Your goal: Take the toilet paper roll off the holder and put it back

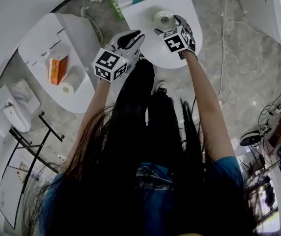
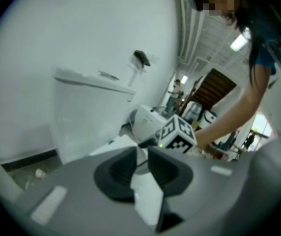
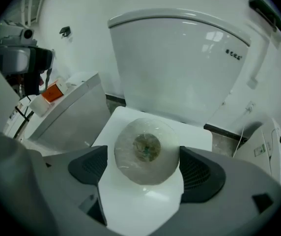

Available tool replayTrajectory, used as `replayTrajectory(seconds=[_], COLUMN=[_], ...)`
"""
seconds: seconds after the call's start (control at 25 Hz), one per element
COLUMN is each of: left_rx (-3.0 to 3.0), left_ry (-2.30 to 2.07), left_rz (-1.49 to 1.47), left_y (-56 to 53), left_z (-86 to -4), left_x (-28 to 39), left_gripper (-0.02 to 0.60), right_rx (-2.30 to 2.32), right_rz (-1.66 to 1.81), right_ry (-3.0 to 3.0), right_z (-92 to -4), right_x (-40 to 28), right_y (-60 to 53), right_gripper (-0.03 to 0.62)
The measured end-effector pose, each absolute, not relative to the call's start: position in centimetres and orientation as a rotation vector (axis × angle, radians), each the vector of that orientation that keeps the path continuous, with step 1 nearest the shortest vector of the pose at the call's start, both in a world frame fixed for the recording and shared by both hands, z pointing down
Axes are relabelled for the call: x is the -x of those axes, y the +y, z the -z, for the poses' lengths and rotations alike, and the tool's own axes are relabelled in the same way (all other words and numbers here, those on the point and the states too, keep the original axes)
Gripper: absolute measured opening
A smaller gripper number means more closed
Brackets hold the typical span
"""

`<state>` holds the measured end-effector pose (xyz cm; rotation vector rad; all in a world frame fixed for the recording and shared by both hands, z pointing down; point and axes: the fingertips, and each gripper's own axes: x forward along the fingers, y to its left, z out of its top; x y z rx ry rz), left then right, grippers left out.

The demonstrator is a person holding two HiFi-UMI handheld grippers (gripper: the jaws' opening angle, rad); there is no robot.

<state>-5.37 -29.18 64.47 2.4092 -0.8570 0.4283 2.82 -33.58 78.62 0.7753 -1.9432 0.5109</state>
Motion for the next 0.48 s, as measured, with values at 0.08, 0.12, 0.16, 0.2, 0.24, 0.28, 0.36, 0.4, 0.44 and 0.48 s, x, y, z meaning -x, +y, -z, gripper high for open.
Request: replayTrajectory(seconds=[0.08,0.12,0.16,0.2,0.24,0.28,0.36,0.4,0.44,0.48], left_rx=[-2.395,-2.384,-2.372,-2.361,-2.353,-2.348,-2.346,-2.345,-2.344,-2.341], left_ry=[-0.875,-0.888,-0.903,-0.915,-0.923,-0.926,-0.925,-0.925,-0.925,-0.926], left_rz=[-0.426,-0.423,-0.418,-0.414,-0.411,-0.409,-0.41,-0.41,-0.409,-0.406], left_y=[-29.3,-29.4,-29.5,-29.5,-29.5,-29.5,-29.2,-29.1,-29.0,-28.9], left_z=[-65.4,-65.9,-66.3,-66.6,-66.8,-66.9,-66.9,-66.8,-66.8,-66.7], left_x=[5.8,6.0,6.2,6.4,6.5,6.4,6.2,6.1,6.0,5.8], left_gripper=[0.069,0.069,0.069,0.069,0.069,0.069,0.069,0.069,0.069,0.069], right_rx=[-0.782,-0.797,-0.81,-0.818,-0.821,-0.821,-0.817,-0.814,-0.813,-0.813], right_rz=[-0.455,-0.438,-0.431,-0.432,-0.433,-0.432,-0.428,-0.427,-0.427,-0.429], right_ry=[-1.93,-1.923,-1.919,-1.919,-1.92,-1.923,-1.927,-1.926,-1.924,-1.917], right_z=[-79.5,-79.8,-80.0,-80.2,-80.3,-80.3,-80.4,-80.4,-80.4,-80.4], right_x=[-2.6,-2.6,-2.6,-2.5,-2.4,-2.3,-2.3,-2.3,-2.3,-2.4], right_y=[-34.2,-34.6,-35.0,-35.3,-35.5,-35.7,-35.7,-35.7,-35.7,-35.7], right_gripper=[0.431,0.431,0.431,0.431,0.431,0.431,0.43,0.43,0.43,0.43])
